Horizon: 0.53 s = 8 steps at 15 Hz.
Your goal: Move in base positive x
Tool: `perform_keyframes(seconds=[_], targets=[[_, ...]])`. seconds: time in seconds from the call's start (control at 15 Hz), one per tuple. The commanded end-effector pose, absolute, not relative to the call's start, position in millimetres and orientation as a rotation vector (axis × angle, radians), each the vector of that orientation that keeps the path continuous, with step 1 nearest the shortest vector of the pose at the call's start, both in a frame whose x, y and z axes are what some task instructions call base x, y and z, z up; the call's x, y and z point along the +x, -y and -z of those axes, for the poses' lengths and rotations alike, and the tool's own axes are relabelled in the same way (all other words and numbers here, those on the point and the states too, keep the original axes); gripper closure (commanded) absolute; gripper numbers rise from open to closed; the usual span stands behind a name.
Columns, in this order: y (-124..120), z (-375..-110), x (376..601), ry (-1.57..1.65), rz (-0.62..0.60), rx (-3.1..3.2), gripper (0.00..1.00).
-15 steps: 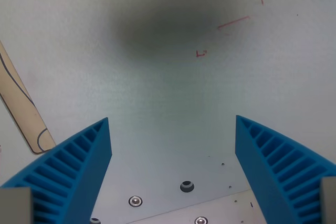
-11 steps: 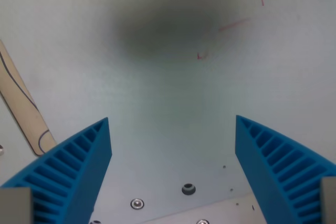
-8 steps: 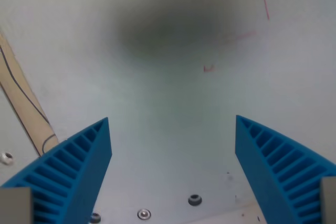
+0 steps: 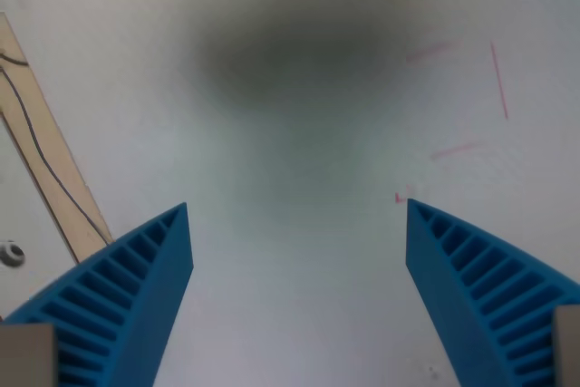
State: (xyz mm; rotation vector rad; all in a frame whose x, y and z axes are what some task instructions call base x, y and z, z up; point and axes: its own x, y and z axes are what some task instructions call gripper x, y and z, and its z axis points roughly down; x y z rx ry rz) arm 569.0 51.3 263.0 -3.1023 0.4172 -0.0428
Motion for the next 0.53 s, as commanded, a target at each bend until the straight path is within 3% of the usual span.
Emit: perform_keyframes(seconds=[0.07,0.53], targets=[[-56.5,-266.2,585.5,-0.441,-0.018,-3.117,0.0],[-64.3,-262.8,624.2,-0.441,-0.018,-3.117,0.0]])
